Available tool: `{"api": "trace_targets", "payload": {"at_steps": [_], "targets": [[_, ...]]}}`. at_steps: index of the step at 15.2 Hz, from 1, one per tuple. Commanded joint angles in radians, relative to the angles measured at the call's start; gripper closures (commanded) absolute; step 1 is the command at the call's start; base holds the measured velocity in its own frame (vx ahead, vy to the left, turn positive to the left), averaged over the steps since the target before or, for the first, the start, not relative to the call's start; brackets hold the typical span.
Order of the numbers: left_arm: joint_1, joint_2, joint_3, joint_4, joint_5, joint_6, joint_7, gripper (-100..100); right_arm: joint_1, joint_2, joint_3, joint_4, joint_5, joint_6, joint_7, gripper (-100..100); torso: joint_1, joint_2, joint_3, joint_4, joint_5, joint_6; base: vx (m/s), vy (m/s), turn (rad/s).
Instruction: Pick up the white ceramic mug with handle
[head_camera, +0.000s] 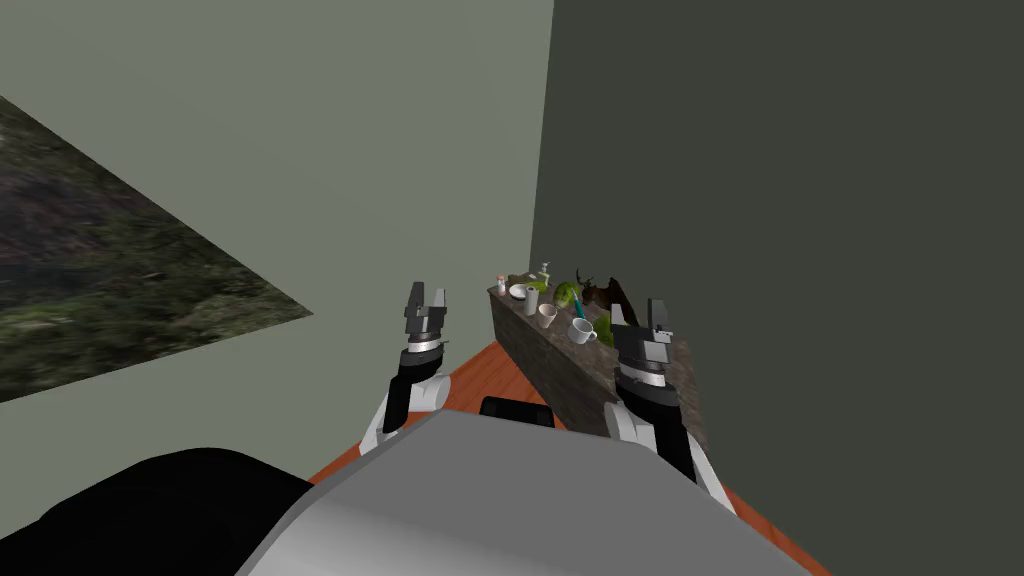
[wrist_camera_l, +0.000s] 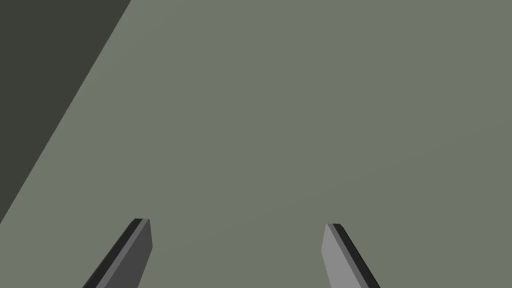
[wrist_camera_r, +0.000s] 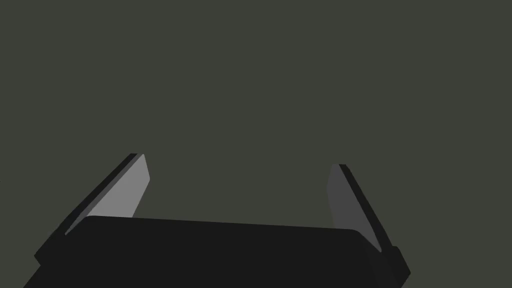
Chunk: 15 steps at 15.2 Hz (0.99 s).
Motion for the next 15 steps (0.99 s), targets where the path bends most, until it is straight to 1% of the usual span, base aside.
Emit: {"api": "trace_targets", "payload": {"at_steps": [1, 3, 4, 5, 6, 7, 8, 9, 10, 11, 12, 13, 14, 15], "targets": [[0.000, 0.000, 0.000, 0.000, 0.000, 0.000, 0.000, 0, 0.001, -0.031, -0.014, 0.002, -0.004, 0.016, -0.022, -100, 0.000, 0.000, 0.000, 0.000, 0.000, 0.000, 0.001, 0.027, 0.046], [0.000, 0.000, 0.000, 0.000, 0.000, 0.000, 0.000, 0, 0.004, -0.080, -0.045, 0.007, -0.013, 0.055, -0.068, -100, 0.004, 0.000, 0.000, 0.000, 0.001, 0.000, 0.002, 0.107, 0.125], [0.000, 0.000, 0.000, 0.000, 0.000, 0.000, 0.000, 0, 0.004, -0.083, -0.045, 0.007, -0.013, 0.055, -0.072, -100, 0.007, 0.000, 0.000, 0.000, 0.001, 0.000, -0.004, 0.122, 0.088], [0.000, 0.000, 0.000, 0.000, 0.000, 0.000, 0.000, 0, 0.006, -0.113, -0.067, 0.011, -0.019, 0.083, -0.106, -100, 0.008, 0.000, 0.000, 0.000, 0.002, 0.000, -0.003, 0.123, 0.094], [0.000, 0.000, 0.000, 0.000, 0.000, 0.000, 0.000, 0, 0.006, -0.113, -0.067, 0.011, -0.019, 0.083, -0.107, -100, 0.008, 0.000, 0.000, 0.000, 0.002, 0.000, 0.006, 0.116, 0.072], [0.000, 0.000, 0.000, 0.000, 0.000, 0.000, 0.000, 0, 0.008, -0.144, -0.092, 0.016, -0.027, 0.116, -0.143, -100, 0.008, 0.000, 0.000, 0.000, 0.002, 0.000, 0.020, 0.121, 0.104], [0.000, 0.000, 0.000, 0.000, 0.000, 0.000, 0.000, 0, 0.008, -0.144, -0.092, 0.016, -0.027, 0.116, -0.148, -100, 0.009, -0.001, 0.000, 0.000, 0.002, 0.000, 0.027, 0.113, 0.088], [0.000, 0.000, 0.000, 0.000, 0.000, 0.000, 0.000, 0, 0.010, -0.177, -0.120, 0.021, -0.036, 0.152, -0.179, -100, 0.008, -0.001, -0.001, 0.000, 0.002, 0.000, 0.019, 0.118, 0.117], [0.000, 0.000, 0.000, 0.000, 0.000, 0.000, 0.000, 0, 0.010, -0.177, -0.120, 0.021, -0.036, 0.154, -0.194, -100, 0.009, -0.001, -0.001, 0.000, 0.002, 0.000, 0.016, 0.111, 0.098], [0.000, 0.000, 0.000, 0.000, 0.000, 0.000, 0.000, 0, 0.012, -0.211, -0.151, 0.028, -0.047, 0.188, -0.220, -100, 0.008, -0.001, -0.001, 0.000, 0.002, 0.000, 0.037, 0.132, 0.140], [0.000, 0.000, 0.000, 0.000, 0.000, 0.000, 0.000, 0, 0.012, -0.211, -0.151, 0.028, -0.047, 0.198, -0.240, -100, 0.009, -0.002, -0.001, 0.000, 0.002, 0.000, 0.028, 0.142, 0.125], [0.000, 0.000, 0.000, 0.000, 0.000, 0.000, 0.000, 0, 0.012, -0.211, -0.151, 0.028, -0.047, 0.198, -0.245, -100, 0.010, -0.002, -0.001, 0.000, 0.002, 0.000, 0.007, 0.095, 0.028], [0.000, 0.000, 0.000, 0.000, 0.000, 0.000, 0.000, 0, 0.014, -0.245, -0.184, 0.035, -0.059, 0.237, -0.278, -100, 0.008, -0.001, -0.001, 0.000, 0.002, 0.000, 0.011, 0.089, 0.124], [0.000, 0.000, 0.000, 0.000, 0.000, 0.000, 0.000, 0, 0.014, -0.245, -0.184, 0.035, -0.059, 0.245, -0.295, -100, 0.007, -0.001, -0.001, 0.000, 0.002, -0.001, 0.011, 0.093, 0.119]]}}
